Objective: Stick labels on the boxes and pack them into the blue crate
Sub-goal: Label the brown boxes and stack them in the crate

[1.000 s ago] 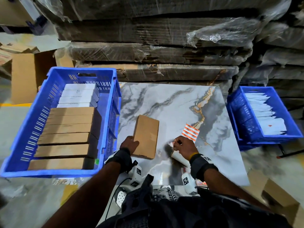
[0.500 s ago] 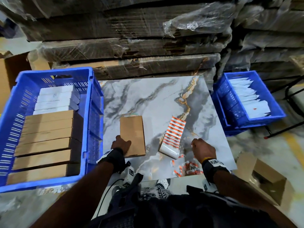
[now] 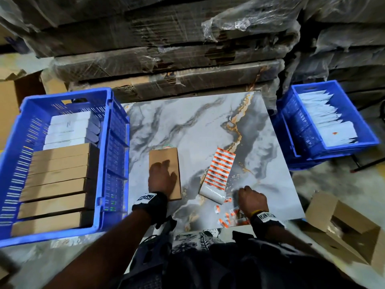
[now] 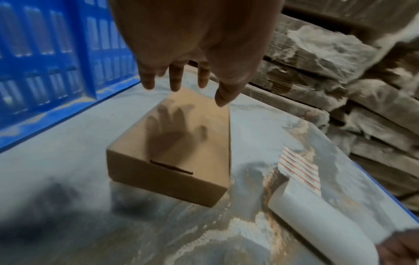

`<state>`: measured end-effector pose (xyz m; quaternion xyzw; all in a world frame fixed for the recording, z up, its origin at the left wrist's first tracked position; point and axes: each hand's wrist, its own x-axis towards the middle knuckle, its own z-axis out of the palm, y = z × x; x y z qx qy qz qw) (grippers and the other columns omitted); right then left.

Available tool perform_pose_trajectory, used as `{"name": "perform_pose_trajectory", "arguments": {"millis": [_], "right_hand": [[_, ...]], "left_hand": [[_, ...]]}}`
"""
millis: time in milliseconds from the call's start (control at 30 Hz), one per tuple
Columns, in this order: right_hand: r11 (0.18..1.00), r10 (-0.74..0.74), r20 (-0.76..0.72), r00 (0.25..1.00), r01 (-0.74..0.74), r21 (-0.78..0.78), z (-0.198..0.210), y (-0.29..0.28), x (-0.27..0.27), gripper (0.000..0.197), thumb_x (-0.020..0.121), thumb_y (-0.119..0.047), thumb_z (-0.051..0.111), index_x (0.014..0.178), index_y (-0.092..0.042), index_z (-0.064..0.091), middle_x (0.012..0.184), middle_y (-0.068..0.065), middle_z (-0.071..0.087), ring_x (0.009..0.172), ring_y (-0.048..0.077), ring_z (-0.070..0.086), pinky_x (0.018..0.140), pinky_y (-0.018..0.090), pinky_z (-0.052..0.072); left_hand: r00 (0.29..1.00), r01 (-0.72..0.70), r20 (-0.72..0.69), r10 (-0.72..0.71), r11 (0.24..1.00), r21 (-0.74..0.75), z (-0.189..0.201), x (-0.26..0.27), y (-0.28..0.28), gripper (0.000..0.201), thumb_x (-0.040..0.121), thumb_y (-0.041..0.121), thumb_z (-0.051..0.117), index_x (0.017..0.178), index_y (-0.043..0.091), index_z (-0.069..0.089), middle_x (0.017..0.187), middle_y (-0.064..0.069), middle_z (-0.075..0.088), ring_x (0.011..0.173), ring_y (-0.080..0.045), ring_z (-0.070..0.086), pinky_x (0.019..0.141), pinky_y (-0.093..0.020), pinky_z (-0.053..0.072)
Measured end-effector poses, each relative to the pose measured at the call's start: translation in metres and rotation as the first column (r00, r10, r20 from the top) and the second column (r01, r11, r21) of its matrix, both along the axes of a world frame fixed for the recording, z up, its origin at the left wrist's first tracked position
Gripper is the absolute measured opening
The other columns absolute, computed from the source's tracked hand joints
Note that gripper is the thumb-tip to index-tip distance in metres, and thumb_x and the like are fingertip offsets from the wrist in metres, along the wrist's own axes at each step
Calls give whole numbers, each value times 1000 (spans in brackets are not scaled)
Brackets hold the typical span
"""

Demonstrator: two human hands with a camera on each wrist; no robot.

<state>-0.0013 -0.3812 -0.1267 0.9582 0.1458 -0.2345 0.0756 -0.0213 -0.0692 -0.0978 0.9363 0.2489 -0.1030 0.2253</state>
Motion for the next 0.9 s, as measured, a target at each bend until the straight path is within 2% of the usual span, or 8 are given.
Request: {"name": "perform_pose_trajectory", "arguments": {"millis": [167, 300, 367, 433, 533, 700, 833, 900], "right_hand": [[998, -19, -69, 997, 23, 57, -1, -10, 7, 27, 95, -25, 43, 116, -21, 60, 117, 4, 59, 107, 28, 63, 82, 35, 50], [986, -71, -140, 988, 90, 137, 0, -17, 13, 26, 93, -33, 48, 110, -22, 64, 115, 5, 61, 107, 29, 62, 82, 33, 49], [979, -95, -178, 980, 124, 161, 3, -17, 13, 27, 93, -37, 49, 111, -24, 65, 116, 4, 61, 108, 29, 61, 83, 32, 47], [951, -162, -208, 965, 209, 229, 6, -15, 15, 29, 95, -41, 47, 111, -27, 67, 115, 3, 62, 108, 28, 61, 81, 31, 45], [820, -337, -252, 907, 414, 395, 11, -7, 19, 23, 95, -36, 49, 104, -30, 69, 108, 1, 68, 99, 24, 63, 78, 30, 48], [538, -381, -507, 773, 631, 558, 11, 21, 23, 36, 85, -35, 70, 119, -29, 59, 103, 3, 70, 85, 21, 65, 83, 36, 55], [439, -376, -519, 768, 641, 630, 15, 39, 29, 44, 84, -13, 72, 124, -23, 57, 105, 1, 70, 80, 12, 62, 74, 24, 52], [331, -400, -541, 740, 667, 667, 20, 43, 34, 38, 85, -5, 69, 118, -20, 60, 94, 1, 69, 69, 9, 60, 60, 14, 48]], "left_hand": [[990, 125, -21, -139, 940, -316, 6, 16, -37, 44, 94, 27, 59, 136, 18, 50, 117, -13, 64, 109, -30, 60, 92, -32, 45], [976, -10, -194, -100, 868, -496, 3, 26, -69, 45, 93, 34, 58, 136, 23, 50, 120, -11, 65, 107, -30, 64, 89, -35, 52], [963, -95, -262, -68, 822, -562, -3, 28, -81, 44, 92, 35, 57, 134, 26, 48, 116, -12, 65, 92, -31, 67, 74, -37, 56], [938, -231, -346, -22, 706, -670, -7, 30, -88, 29, 93, 30, 58, 120, 29, 49, 97, -13, 64, 65, -26, 60, 53, -30, 46], [909, -342, -415, 20, 602, -721, -9, 33, -91, 29, 93, 13, 58, 114, 26, 43, 82, -15, 57, 49, -22, 47, 42, -20, 33], [877, -382, -478, 37, 657, -650, -8, 32, -95, 25, 87, 5, 66, 69, 9, 50, 58, -11, 49, 38, -17, 43, 40, -15, 32], [893, -384, -448, 43, 589, -711, -5, 27, -96, 6, 86, -10, 60, 88, -5, 63, 43, -1, 51, 31, -10, 40, 37, -11, 28], [948, -287, -310, 66, 598, -749, 1, 29, -95, 30, 81, -15, 60, 107, -2, 67, 60, -4, 59, 36, -5, 44, 38, -13, 31]]}}
